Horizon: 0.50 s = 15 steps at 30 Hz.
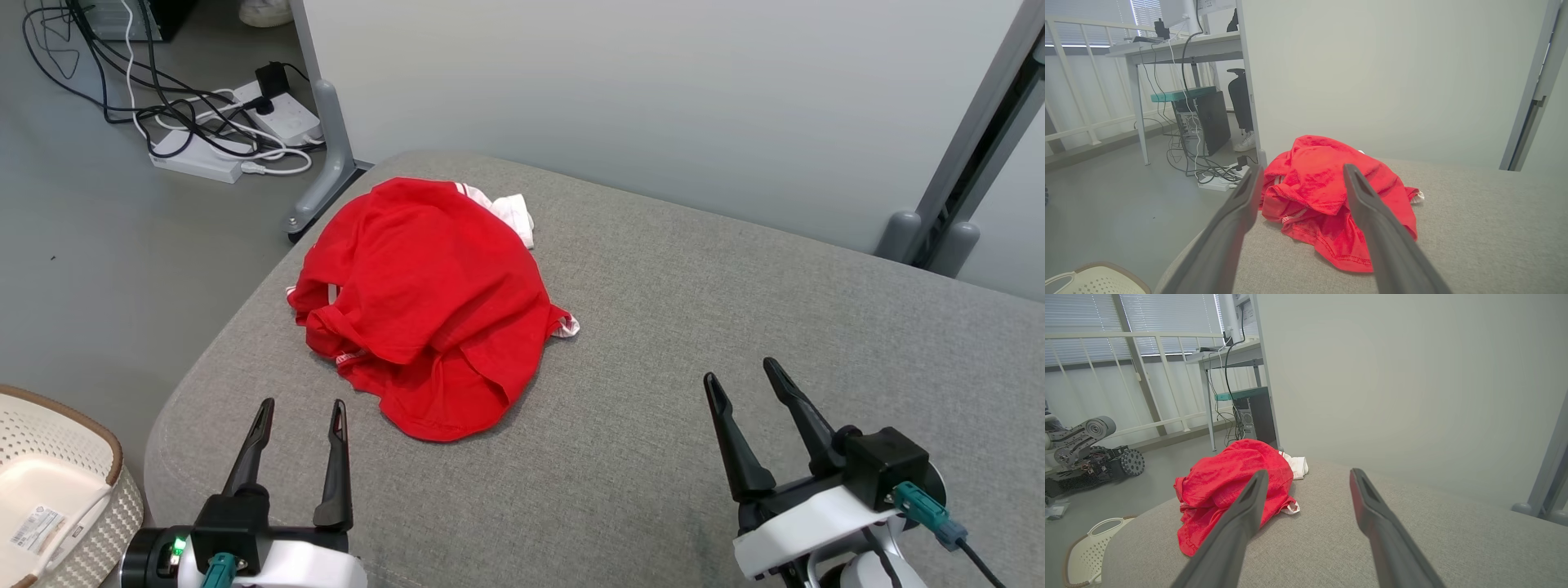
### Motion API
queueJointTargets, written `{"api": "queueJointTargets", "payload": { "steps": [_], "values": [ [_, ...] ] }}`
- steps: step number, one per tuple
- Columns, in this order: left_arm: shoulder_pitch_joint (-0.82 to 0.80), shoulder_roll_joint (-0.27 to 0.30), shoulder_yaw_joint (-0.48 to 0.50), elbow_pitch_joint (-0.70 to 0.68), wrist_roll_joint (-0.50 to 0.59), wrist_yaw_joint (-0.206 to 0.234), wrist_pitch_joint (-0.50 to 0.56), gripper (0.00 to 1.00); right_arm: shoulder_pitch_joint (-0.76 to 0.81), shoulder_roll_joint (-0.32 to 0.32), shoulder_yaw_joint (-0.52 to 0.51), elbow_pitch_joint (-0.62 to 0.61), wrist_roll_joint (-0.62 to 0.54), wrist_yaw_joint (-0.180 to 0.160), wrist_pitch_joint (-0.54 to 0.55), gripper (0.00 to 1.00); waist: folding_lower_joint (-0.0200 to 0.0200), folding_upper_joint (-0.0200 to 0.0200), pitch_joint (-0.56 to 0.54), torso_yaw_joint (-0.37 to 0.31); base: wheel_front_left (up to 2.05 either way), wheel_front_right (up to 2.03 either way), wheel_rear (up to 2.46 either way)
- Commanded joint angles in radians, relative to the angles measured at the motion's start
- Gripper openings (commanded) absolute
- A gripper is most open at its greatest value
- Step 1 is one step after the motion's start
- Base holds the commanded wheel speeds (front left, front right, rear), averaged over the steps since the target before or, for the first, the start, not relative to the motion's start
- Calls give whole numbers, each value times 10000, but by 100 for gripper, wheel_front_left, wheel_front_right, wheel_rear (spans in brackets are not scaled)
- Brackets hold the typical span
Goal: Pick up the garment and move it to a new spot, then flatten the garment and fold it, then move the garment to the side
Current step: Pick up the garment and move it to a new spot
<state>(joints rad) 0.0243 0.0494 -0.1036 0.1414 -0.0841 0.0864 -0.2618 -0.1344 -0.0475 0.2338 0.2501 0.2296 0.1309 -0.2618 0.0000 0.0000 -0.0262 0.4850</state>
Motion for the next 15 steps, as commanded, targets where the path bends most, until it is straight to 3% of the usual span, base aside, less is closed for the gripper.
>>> {"api": "queueJointTargets", "payload": {
  "steps": [1, 15],
  "values": [
    [-23, 29, 21, -44, 42, 57, -37, 100, -63, -63, 11, 65, -42, -3, -60, 100, 0, 0, 14, 7, 0, 0, 0],
    [-184, 26, -9, 336, -205, -14, -37, 100, 103, -60, -243, -51, 85, -3, -60, 100, 0, 0, 214, -129, 0, 0, 0]
  ]
}}
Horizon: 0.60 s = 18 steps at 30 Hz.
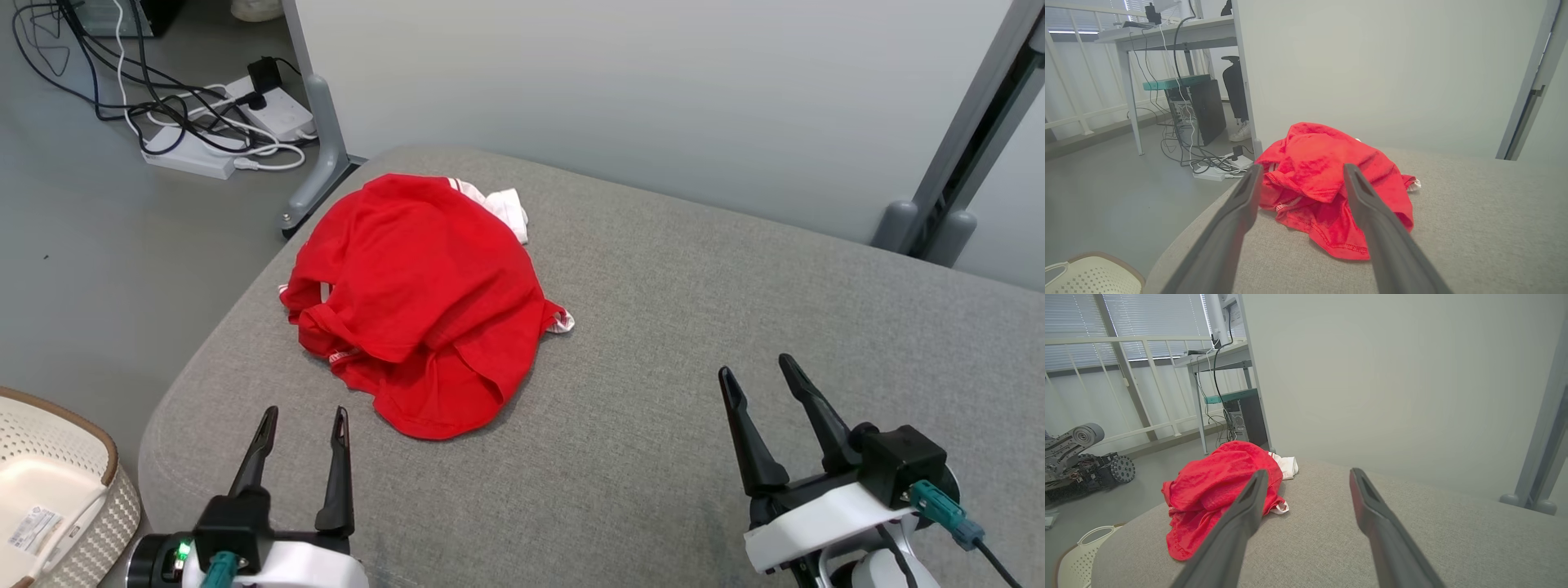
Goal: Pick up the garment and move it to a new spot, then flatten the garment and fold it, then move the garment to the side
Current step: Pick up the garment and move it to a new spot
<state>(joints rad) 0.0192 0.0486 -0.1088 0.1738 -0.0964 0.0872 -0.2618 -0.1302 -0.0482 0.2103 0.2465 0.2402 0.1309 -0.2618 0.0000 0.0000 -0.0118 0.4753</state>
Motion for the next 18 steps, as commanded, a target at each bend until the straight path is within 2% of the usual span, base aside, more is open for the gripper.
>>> {"api": "queueJointTargets", "payload": {
  "steps": [1, 10, 15, 18],
  "values": [
    [-161, 37, 67, 243, -351, -45, -35, 100, 26, -49, -8, -66, -67, -3, -61, 100, 0, 0, 187, -84, 0, 0, 0],
    [-1768, 35, 264, 749, -954, -403, -26, 100, -787, -59, -28, -669, -809, -3, -60, 100, 0, 0, 1865, -721, 0, 0, 0],
    [-3320, 610, 403, 1518, -903, -901, 83, 100, -1393, -65, -90, -1020, -1295, -3, -48, 100, 0, 0, 2985, -1088, 0, 0, 0],
    [-4466, 909, 549, 2163, -1235, -1246, 900, 100, -1680, -94, -113, -1218, -1469, -3, -43, 100, 0, 0, 3562, -1290, 0, 0, 0]
  ]
}}
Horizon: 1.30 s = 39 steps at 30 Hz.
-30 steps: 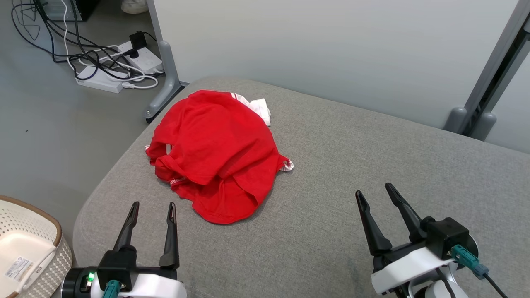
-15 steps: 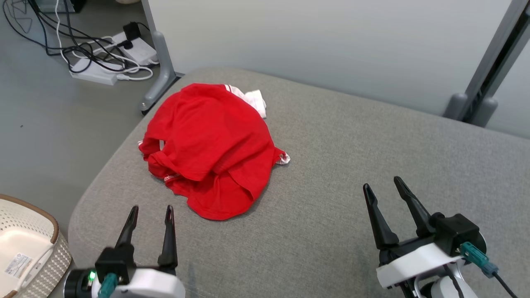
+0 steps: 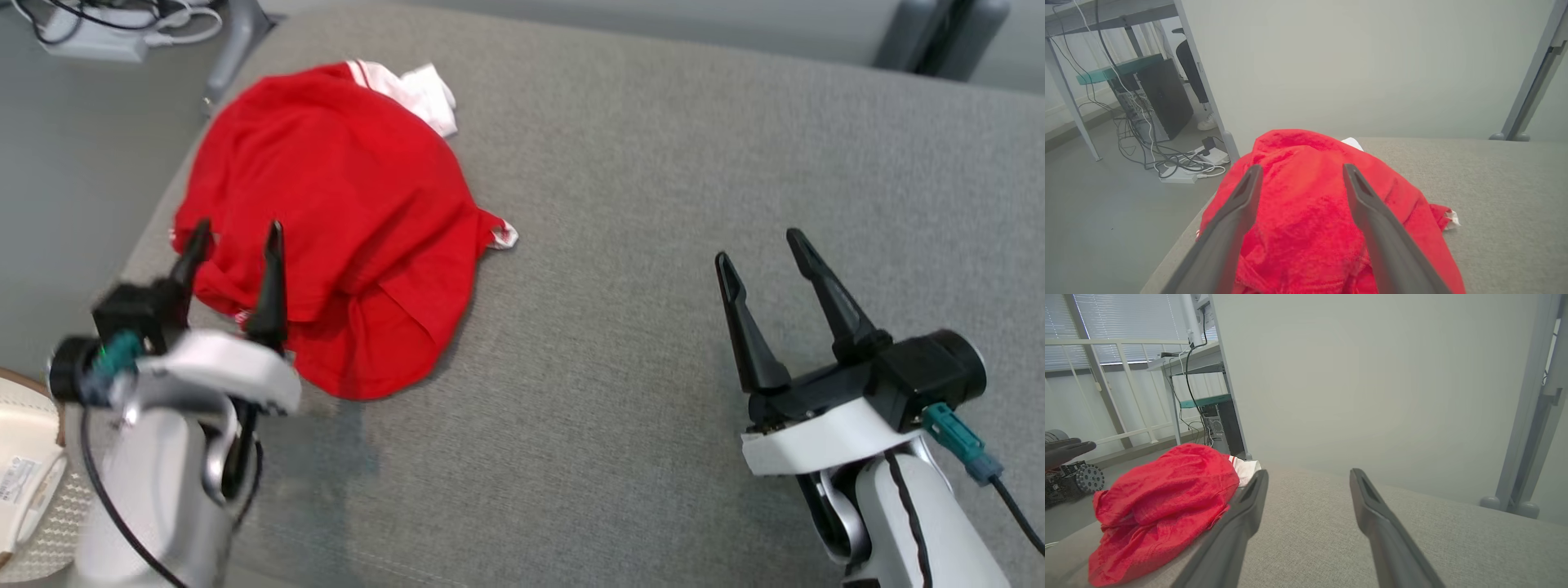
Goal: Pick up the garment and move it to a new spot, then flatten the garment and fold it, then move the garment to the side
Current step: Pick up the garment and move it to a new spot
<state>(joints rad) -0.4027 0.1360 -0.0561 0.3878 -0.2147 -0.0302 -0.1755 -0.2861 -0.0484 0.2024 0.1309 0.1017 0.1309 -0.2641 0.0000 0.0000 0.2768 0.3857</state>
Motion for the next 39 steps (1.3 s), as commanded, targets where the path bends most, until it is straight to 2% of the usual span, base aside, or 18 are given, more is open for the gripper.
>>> {"api": "queueJointTargets", "payload": {
  "steps": [1, 11, 20, 25, 26, 27, 39],
  "values": [
    [-627, 202, 86, 211, -147, -157, 348, 100, -192, -106, 5, -103, -111, -3, -19, 100, 0, 0, 847, -468, 0, 0, 0],
    [-3236, 1441, 232, 2269, -1003, -741, 3584, 100, -590, -217, 184, -220, -261, -3, -17, 100, 0, 0, 1746, -1142, 0, 0, 0],
    [-4122, 2074, -57, 3543, -1301, -913, 4695, 100, -725, -230, 25, -316, -310, -3, -17, 100, 0, 0, 2009, -1446, 0, 0, 0],
    [-4365, 2104, -70, 4169, -1646, -973, 4860, 99, -724, -231, -12, -348, -324, -3, -17, 100, 0, 0, 2069, -1524, 0, 0, 0],
    [-4414, 2137, -86, 4289, -1690, -982, 4895, 46, -724, -230, -5, -342, -325, -3, -17, 100, 0, 0, 2074, -1538, 0, 0, 0],
    [-4461, 2171, -105, 4378, -1744, -989, 4868, 2, -727, -232, 8, -329, -325, -3, -17, 100, 0, 0, 2069, -1551, 0, 0, 0],
    [-4693, 2417, -212, 4545, -2016, -1010, 3711, 0, -542, -171, 69, 35, -111, -3, -17, 100, 0, 0, 1245, -1469, 0, 0, 0]
  ]
}}
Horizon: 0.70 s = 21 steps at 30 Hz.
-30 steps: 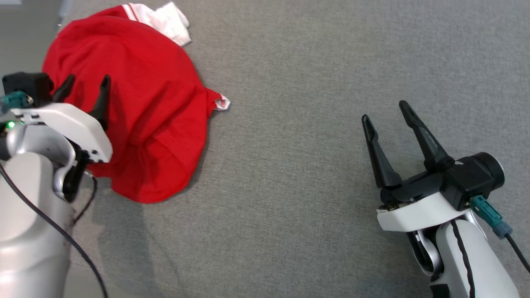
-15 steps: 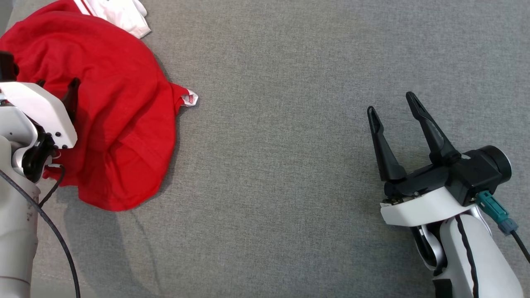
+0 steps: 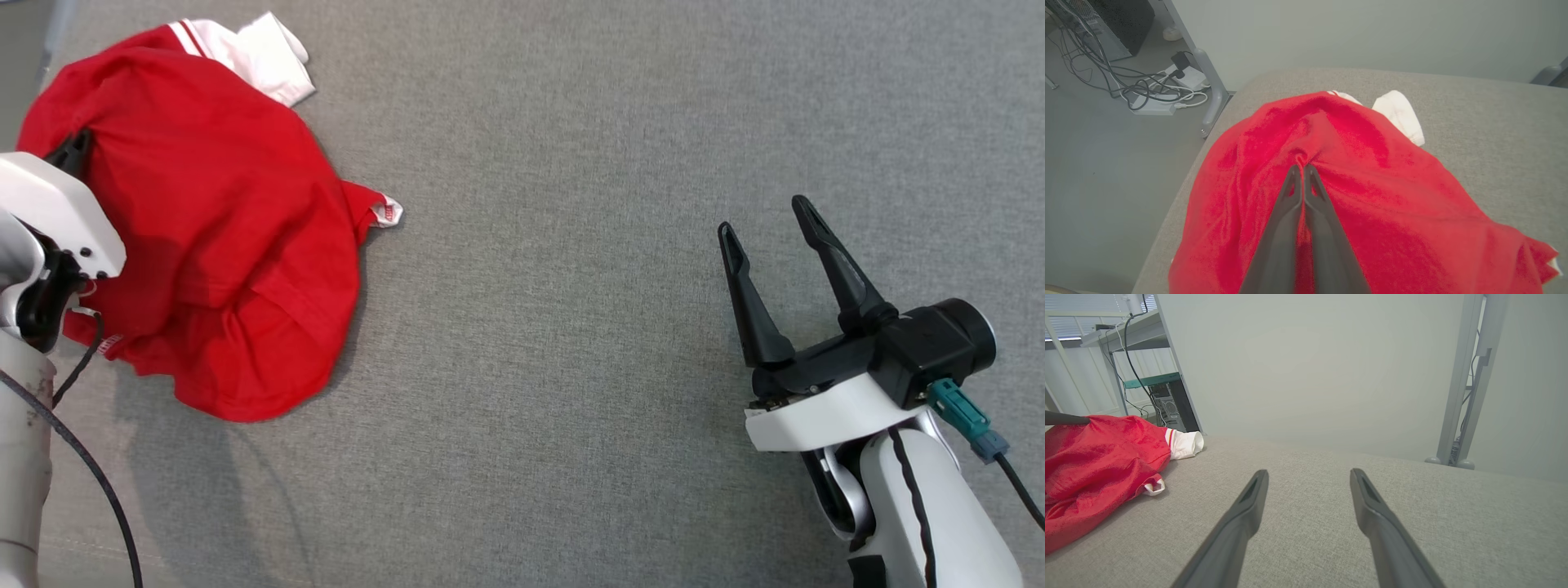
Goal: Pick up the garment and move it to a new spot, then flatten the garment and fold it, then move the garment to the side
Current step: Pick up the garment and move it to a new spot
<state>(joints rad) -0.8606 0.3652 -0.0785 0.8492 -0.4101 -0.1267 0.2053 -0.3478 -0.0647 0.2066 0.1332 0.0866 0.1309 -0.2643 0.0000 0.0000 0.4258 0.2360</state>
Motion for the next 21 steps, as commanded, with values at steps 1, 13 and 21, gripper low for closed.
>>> {"api": "queueJointTargets", "payload": {
  "steps": [1, 13, 21],
  "values": [
    [-104, 147, 26, -141, -98, -46, -214, 0, 88, 2, 44, 41, 94, -3, -15, 100, 0, 0, -378, 34, 0, 0, 0],
    [319, 248, 420, -2616, -768, 1, -1804, 0, 506, 106, -176, 254, 554, -3, -15, 100, 0, 0, -1874, 74, 0, 0, 0],
    [573, -93, 453, -4758, -725, 429, -2483, 0, 681, 119, -160, 284, 845, -3, -15, 100, 0, 0, -2334, -95, 0, 0, 0]
  ]
}}
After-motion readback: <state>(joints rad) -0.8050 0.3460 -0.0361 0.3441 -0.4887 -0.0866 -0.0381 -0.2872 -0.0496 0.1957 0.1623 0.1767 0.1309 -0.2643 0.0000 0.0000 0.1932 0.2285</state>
